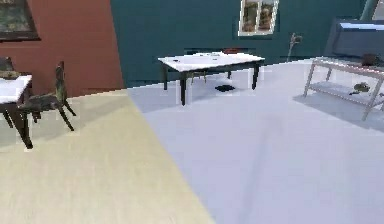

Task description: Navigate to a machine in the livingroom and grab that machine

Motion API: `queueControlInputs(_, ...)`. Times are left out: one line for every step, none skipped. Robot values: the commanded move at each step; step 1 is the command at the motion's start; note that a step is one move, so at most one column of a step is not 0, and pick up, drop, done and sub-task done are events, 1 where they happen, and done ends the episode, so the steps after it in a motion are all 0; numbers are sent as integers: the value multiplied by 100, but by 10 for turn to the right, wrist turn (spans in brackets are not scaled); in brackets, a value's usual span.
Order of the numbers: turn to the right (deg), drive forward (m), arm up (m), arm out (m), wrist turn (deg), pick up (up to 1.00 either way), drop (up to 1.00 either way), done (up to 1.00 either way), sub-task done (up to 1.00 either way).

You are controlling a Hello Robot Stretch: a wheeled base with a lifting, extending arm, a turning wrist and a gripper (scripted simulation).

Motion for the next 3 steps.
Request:
queueControlInputs(120, 0, 0, 0, 0, 0, 0, 0, 0)
queueControlInputs(0, 100, 0, 0, 0, 0, 0, 0, 0)
queueControlInputs(0, 100, 0, 0, 0, 0, 0, 0, 0)
